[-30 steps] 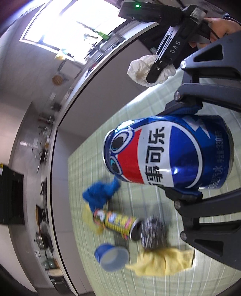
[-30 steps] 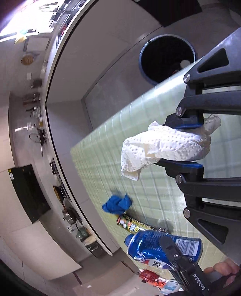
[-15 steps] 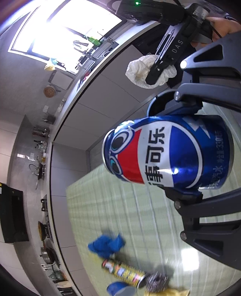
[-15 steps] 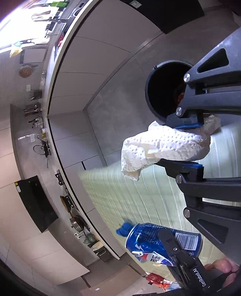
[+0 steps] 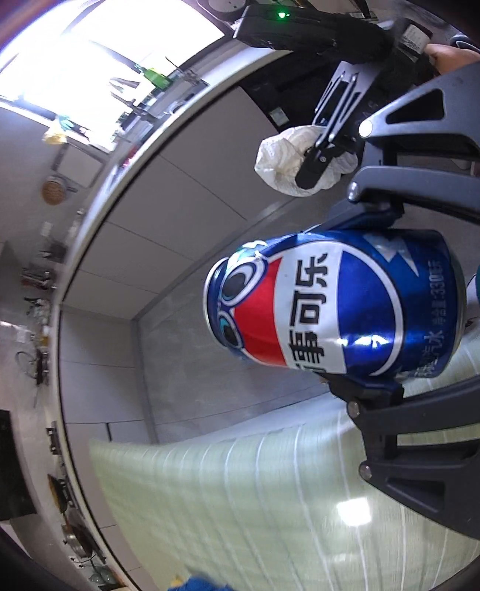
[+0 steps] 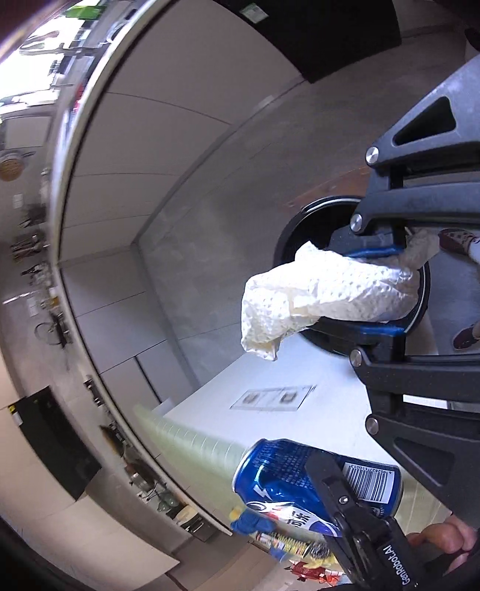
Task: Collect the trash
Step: 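Carry the Pepsi can and paper towel over the black bin, then open both tools over the bin to drop can and towel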
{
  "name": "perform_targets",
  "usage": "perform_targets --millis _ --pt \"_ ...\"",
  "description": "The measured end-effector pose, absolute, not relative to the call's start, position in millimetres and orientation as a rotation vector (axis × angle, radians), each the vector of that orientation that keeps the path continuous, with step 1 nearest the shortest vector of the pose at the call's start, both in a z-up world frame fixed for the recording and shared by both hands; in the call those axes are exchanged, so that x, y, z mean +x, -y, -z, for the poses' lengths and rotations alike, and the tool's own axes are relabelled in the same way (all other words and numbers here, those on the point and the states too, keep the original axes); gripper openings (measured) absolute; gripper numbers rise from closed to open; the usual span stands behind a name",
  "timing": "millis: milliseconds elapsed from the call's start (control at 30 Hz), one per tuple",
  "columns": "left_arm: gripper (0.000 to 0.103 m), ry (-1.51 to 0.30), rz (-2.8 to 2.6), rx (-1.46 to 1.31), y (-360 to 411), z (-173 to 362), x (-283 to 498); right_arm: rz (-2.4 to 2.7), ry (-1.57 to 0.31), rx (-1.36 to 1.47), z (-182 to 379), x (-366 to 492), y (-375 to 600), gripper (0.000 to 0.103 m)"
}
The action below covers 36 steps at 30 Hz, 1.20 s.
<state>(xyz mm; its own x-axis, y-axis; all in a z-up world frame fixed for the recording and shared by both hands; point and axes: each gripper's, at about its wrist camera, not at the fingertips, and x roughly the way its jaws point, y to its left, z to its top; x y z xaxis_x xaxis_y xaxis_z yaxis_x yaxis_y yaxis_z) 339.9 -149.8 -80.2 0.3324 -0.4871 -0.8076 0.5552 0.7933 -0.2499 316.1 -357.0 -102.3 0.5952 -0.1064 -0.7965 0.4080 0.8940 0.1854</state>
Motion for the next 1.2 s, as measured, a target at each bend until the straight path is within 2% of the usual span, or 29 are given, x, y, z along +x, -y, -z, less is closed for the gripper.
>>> perform_targets --millis 367,533,600,633,667,700,967,1200 --pt "0.062 -1.231 0.591 0.192 194.4 142.3 346.5 0.248 -1.023 0.418 177.1 337.4 394.4 0.029" --pt "0.063 -1.286 0.545 0.201 201.0 150.8 353.5 0.217 -1.066 0.446 198.7 352.3 406.6 0.031" --pt "0.068 -1.29 0.546 0.197 205.2 148.2 355.6 0.229 -1.075 0.447 201.1 356.2 410.9 0.04" --pt "0.071 -1.29 0.548 0.194 207.1 145.9 356.1 0.231 -1.076 0.452 201.5 357.3 413.3 0.051" --pt "0.076 -1.281 0.541 0.199 208.3 143.1 356.0 0.238 -1.071 0.459 201.2 356.9 416.2 0.061" --pt "0.077 -1.273 0.534 0.204 213.6 140.3 356.3 0.248 -1.064 0.462 199.6 356.5 418.6 0.063" --pt "0.077 -1.146 0.537 0.108 199.4 86.6 354.5 0.296 -0.971 0.473 160.8 344.2 418.2 0.063" --pt "0.077 -1.034 0.51 0.077 138.0 33.3 343.8 0.257 -0.879 0.416 101.3 349.1 365.4 0.063"
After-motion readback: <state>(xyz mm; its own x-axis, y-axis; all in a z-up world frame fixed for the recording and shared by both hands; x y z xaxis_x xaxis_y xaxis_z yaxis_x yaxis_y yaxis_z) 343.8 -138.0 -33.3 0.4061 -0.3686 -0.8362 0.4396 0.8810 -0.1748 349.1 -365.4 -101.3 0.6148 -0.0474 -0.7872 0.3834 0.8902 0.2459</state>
